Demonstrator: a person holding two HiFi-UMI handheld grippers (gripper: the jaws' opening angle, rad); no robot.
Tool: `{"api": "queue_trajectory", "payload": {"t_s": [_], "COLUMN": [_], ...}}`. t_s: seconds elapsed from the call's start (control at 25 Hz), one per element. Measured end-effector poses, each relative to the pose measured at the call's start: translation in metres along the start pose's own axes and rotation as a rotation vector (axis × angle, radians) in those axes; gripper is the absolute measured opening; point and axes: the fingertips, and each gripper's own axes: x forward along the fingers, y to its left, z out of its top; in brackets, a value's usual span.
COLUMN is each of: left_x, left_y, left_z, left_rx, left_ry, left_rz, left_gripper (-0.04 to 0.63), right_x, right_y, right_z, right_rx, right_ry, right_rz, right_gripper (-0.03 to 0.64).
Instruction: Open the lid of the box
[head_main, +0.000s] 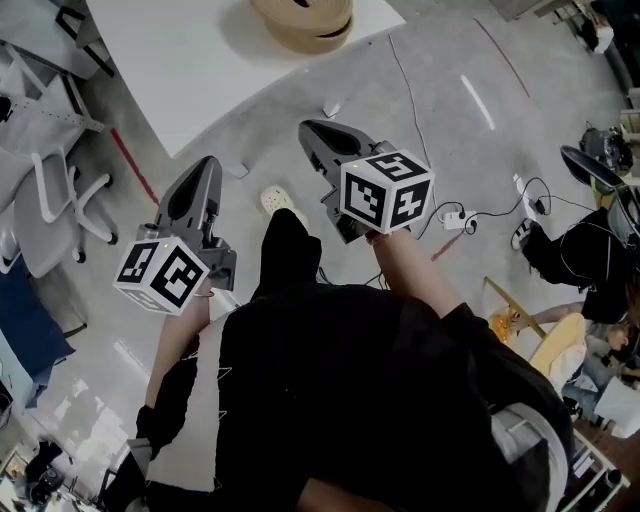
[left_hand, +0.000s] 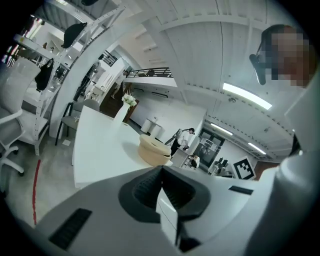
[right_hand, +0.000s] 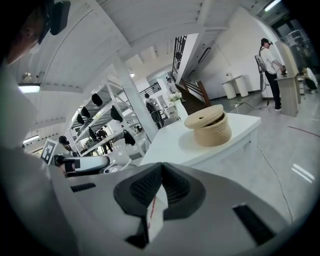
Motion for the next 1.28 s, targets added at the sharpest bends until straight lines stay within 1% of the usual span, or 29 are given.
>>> {"api": "queue_trajectory", "payload": {"t_s": [0.16, 0.36, 0.52, 0.72, 0.88, 1.04, 1.28], "left_x": [0.023, 0.058, 0.082, 0.100, 0.110, 0.114, 0.123], "left_y": [0.015, 0.025, 0.031, 0.037, 0.044, 0.050, 0.063], "left_z": [0.007, 0.016, 0.021, 0.027, 0.034, 0.049, 0.061], "left_rx": [-0.012, -0.038, -0.040, -0.080, -0.068, -0.061, -0.059], "left_ry": [-0.004, -0.005, -0.003, -0.033, -0.010, -0.034, -0.044], "left_rz": [-0.006, -0.015, -0.019, -0.024, -0.010, 0.000, 0.005], "left_gripper": [0.011, 0.011, 0.011, 0.011, 0.011, 0.011, 0.011], "right_x": [0.016, 0.025, 0.034, 0.042, 0.048, 0.058, 0.086], "right_y": [-0.016, -0.045, -0.063, -0.077, -0.086, -0.081, -0.077], "right_z": [0.025, 0.057, 0.082, 0.106, 0.124, 0.136, 0.129], "right_rx": [-0.032, -0.022, -0.029, -0.059, -0.132, -0.245, -0.414], "right_ry": [-0.032, -0.072, -0.104, -0.118, -0.118, -0.079, 0.017], "right_rz": [-0.022, -0.063, -0.081, -0.088, -0.110, -0.111, -0.121], "right_gripper": [0.003, 0.003, 0.003, 0.003, 0.007, 0.087, 0.155]}}
